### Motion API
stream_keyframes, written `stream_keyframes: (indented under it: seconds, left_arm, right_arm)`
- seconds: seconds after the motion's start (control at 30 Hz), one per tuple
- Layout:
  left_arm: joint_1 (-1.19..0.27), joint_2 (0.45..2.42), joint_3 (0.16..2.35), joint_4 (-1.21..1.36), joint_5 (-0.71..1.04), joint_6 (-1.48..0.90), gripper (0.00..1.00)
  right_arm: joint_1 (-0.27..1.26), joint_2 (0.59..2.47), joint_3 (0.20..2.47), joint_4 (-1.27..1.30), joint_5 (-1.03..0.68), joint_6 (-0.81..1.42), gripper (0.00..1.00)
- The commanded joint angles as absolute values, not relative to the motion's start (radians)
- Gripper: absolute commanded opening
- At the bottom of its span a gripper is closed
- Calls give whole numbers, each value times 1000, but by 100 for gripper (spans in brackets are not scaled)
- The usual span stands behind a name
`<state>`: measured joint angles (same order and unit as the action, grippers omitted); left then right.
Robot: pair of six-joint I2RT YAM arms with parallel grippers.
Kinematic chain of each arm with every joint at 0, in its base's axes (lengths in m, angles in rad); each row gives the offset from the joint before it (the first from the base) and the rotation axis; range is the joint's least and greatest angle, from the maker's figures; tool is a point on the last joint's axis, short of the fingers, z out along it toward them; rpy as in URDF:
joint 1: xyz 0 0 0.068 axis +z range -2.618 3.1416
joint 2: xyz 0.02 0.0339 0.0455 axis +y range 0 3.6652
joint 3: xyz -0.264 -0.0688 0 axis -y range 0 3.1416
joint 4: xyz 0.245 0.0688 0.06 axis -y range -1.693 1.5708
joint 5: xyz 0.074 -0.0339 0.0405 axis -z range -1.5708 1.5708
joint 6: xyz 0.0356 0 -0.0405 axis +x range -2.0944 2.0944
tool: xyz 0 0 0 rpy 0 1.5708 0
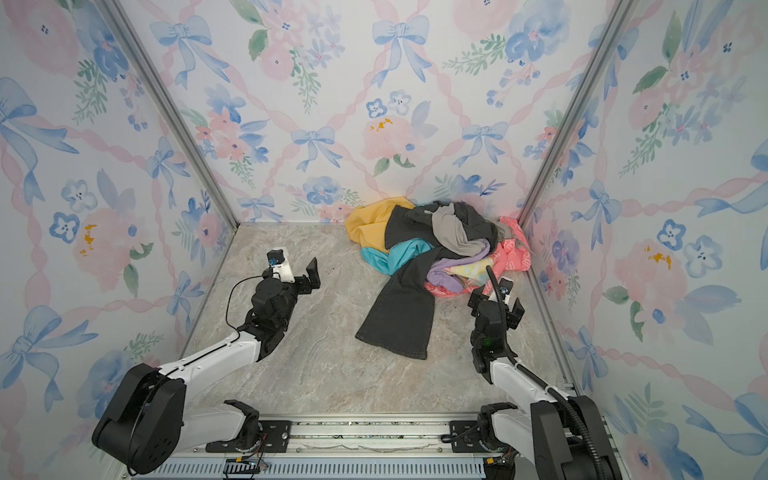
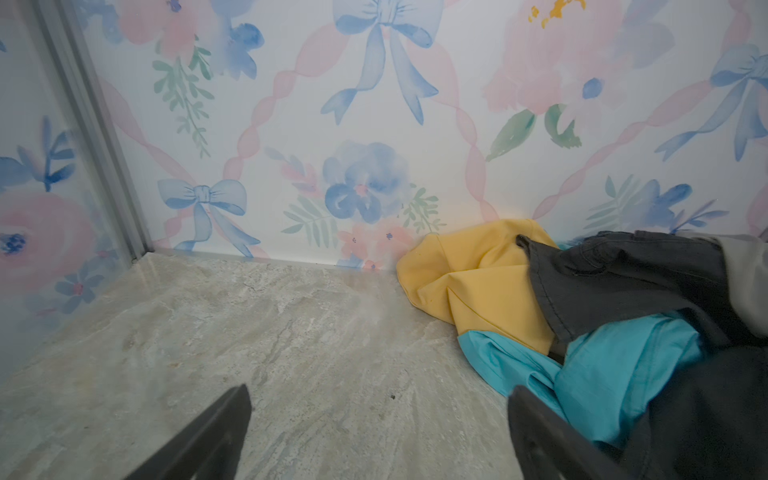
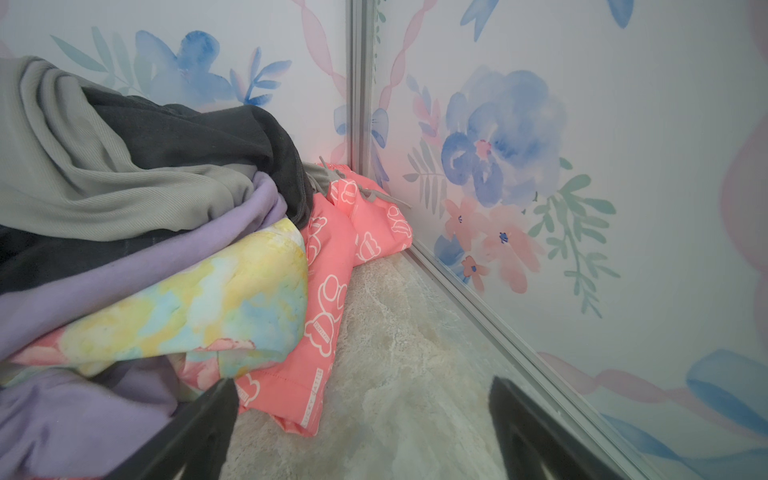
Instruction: Pick out a specific cloth from the pile
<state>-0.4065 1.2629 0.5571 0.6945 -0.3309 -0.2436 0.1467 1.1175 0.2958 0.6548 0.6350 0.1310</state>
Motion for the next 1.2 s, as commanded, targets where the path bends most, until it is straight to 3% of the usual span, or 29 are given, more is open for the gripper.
stream_keyframes:
  seconds: [0.0, 0.8, 1.17]
  left_arm:
    - [-448, 1264, 592, 613, -235, -305, 98]
    - [-841, 1330, 675, 499, -162, -196, 98]
    - [-957, 1363, 723, 441, -230, -120, 98]
  right_arm:
    - [146, 1110, 330, 593, 606, 166, 97]
    - [-92, 1067, 471, 246, 183, 474, 100]
    - [-344, 1121, 528, 186, -234, 774, 95]
